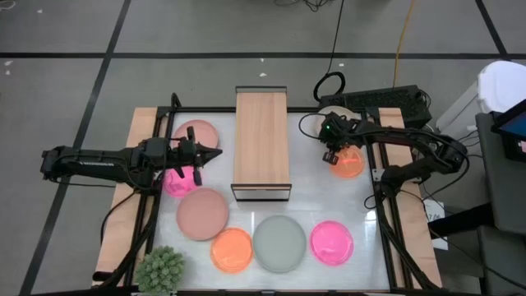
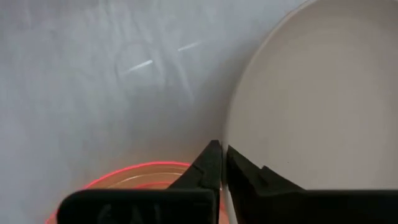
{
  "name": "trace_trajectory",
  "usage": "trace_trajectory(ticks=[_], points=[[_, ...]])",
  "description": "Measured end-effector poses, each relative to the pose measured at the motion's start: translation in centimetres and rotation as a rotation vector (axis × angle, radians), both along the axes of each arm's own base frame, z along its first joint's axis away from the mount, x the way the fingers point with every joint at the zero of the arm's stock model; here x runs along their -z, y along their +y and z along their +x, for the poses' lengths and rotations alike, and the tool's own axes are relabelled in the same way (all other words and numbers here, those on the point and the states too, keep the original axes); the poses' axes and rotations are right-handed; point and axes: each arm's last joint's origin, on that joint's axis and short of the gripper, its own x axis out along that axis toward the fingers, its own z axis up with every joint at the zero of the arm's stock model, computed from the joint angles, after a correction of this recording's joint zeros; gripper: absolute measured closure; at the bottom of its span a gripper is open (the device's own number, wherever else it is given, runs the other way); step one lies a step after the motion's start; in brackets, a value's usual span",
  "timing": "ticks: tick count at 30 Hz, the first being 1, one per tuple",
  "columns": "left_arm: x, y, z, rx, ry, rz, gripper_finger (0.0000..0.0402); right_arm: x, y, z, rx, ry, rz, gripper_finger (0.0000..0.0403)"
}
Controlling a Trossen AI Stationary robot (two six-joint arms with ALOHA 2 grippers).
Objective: Place and stack plates onto a shelf
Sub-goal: Put the brown plate on the shelf
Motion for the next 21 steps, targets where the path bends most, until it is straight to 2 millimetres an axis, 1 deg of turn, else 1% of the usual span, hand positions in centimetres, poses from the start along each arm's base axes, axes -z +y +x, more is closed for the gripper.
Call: trace_trajectory(ticks=[4,9,11,14,17,21], points=[[0.0,0.0,0.0,0.001,0.001,0.006,0.0398,-1.1,0.6,-0.1,-0.005,-0.008,-0.066,0.0401],[0.0,0.0,0.0,0.001,0.001,0.007,0.0398,-3.7,2.1,-0.4,-0.035,-0.071,-0.112,0.0401],[0.0,0.0,0.0,0.001,0.001,0.007,0.0398,-5.0,2.8,-0.2,-0.055,-0.103,-0.132,0.0402],[-0.1,0.0,0.0,0.001,-0.005,0.007,0.0398,-6.9,4.1,0.3,-0.116,-0.101,-0.18,0.0402],[-0.3,0.0,0.0,0.0,-0.026,0.007,0.0398,-9.1,5.2,1.1,-0.19,-0.114,-0.218,0.0402],[-0.3,0.0,0.0,0.0,-0.035,0.005,0.0398,-12.6,6.3,2.6,-0.279,-0.181,-0.262,0.0402]])
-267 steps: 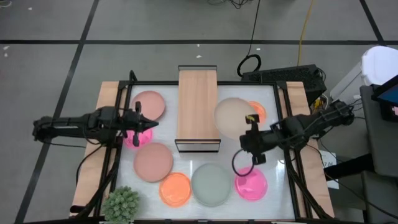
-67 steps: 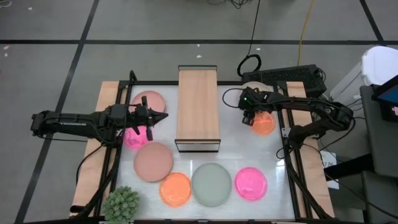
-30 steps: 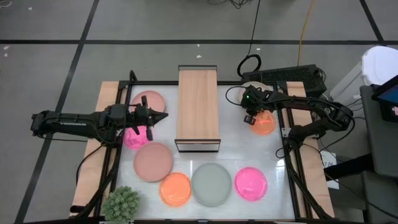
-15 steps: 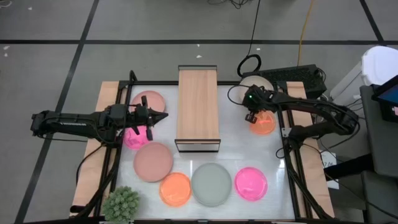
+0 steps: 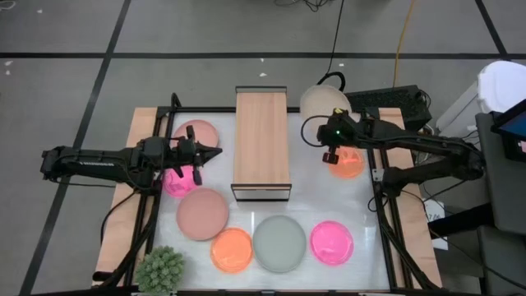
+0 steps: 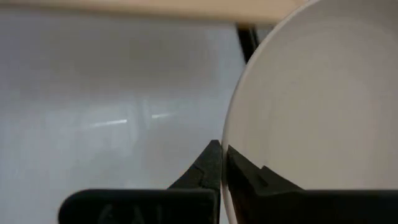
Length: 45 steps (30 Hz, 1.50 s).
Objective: Place and stack plates onto a shelf
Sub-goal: Put the brown plate on the shelf
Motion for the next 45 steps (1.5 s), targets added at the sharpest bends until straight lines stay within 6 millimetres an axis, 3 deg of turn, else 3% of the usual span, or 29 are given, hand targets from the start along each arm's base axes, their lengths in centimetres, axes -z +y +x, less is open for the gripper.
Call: trace_trajectory(ticks=[8,14,22,28,34,45], points=[[0.0,0.0,0.0,0.0,-0.006,-0.02,0.0398,-5.7,0.7,3.3,-0.128,0.019,-0.066,0.0402],[0.0,0.0,0.0,0.006,-0.007,-0.022,0.0398,-7.7,0.4,6.3,-0.262,0.107,-0.064,0.0403],[0.0,-0.1,0.0,0.031,-0.007,-0.028,0.0398,-9.6,-0.4,10.2,-0.375,0.098,-0.092,0.0403],[0.0,-0.1,0.0,0.033,-0.007,-0.028,0.0398,-9.8,-2.0,12.9,-0.454,0.096,-0.084,0.0403],[0.0,-0.1,0.0,0.034,-0.009,-0.029,0.0398,-8.1,-4.0,15.1,-0.528,0.133,-0.031,0.0403],[0.0,-0.1,0.0,0.034,-0.008,-0.028,0.0398,-5.9,-6.3,16.1,-0.532,0.144,0.067,0.0403]])
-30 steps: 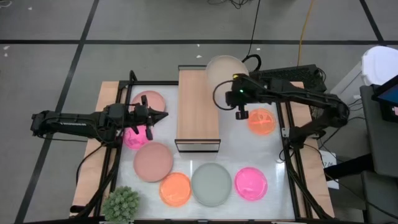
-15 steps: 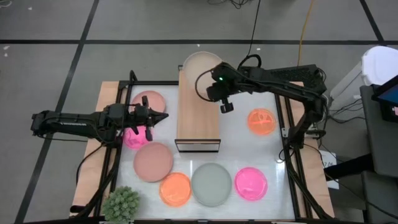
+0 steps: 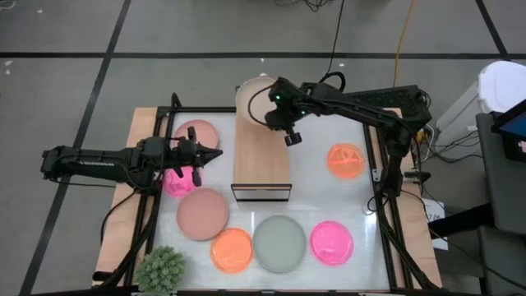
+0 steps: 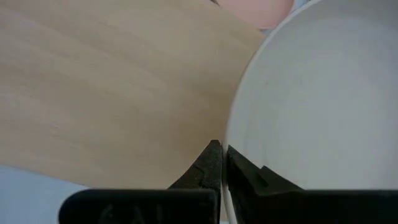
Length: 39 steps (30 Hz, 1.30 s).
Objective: Place and stack plates onto a shelf
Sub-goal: Put the brown plate on the shelf
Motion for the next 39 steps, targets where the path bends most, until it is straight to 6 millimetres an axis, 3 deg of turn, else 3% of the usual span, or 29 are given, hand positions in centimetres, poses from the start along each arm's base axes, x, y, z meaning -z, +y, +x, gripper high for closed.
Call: trace_trajectory(ticks=[11,20,30,39], points=[[-0.1,0.0,0.0,0.0,-0.006,0.0,0.0398,3.4,-0.9,2.1,0.005,0.054,0.05,0.0403],[-0.1,0.0,0.0,0.0,-0.005,0.004,0.0398,3.5,-1.2,2.2,0.033,0.044,0.061,0.0403],[-0.1,0.0,0.0,0.0,-0.005,0.004,0.0398,5.5,-1.4,2.5,0.047,0.039,0.06,0.0386],[-0.1,0.0,0.0,0.001,-0.004,0.01,0.0398,5.4,-1.3,2.5,0.073,0.026,0.069,0.0379]])
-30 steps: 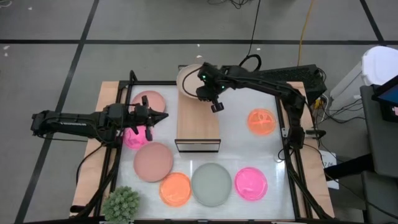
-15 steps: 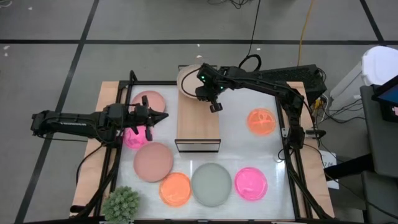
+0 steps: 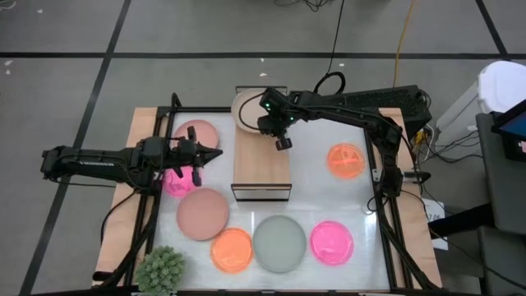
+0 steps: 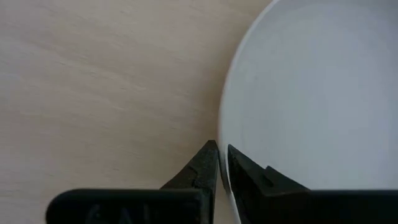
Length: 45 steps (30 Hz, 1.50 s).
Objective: Place and stack plates onto a shelf
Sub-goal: Put the brown plate on the shelf, then put the left pink plate on the shelf
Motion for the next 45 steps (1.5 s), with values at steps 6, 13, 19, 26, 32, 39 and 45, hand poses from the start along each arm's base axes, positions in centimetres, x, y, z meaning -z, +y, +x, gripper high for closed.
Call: trace_trajectory(ticks=[6,13,19,26,32,39,45], points=[[0.0,0.0,0.0,0.0,0.0,0.0,0.0398,-0.7,0.4,-0.4,0.026,-0.01,0.013,0.0378],[0.0,0.0,0.0,0.0,0.0,-0.001,0.0398,-2.4,1.7,-0.9,0.055,-0.038,-0.018,0.0354],[0.0,0.0,0.0,0.0,-0.002,-0.007,0.0398,-3.9,2.3,-1.6,0.086,-0.081,-0.013,0.0305],[0.1,0.0,0.0,0.0,0.005,-0.007,0.0398,-7.4,6.4,-4.2,0.134,-0.114,0.076,0.028],[0.1,0.0,0.0,-0.001,0.006,-0.013,0.0398,-8.2,10.2,-7.4,0.185,-0.164,0.104,0.029],[1.0,0.0,-0.1,-0.015,0.097,-0.021,0.0398,-5.1,13.2,-12.7,0.26,-0.25,0.159,0.0303],[2.0,0.2,-0.4,-0.093,0.207,-0.035,0.0398,-2.3,14.2,-17.2,0.362,-0.327,0.108,0.0309]])
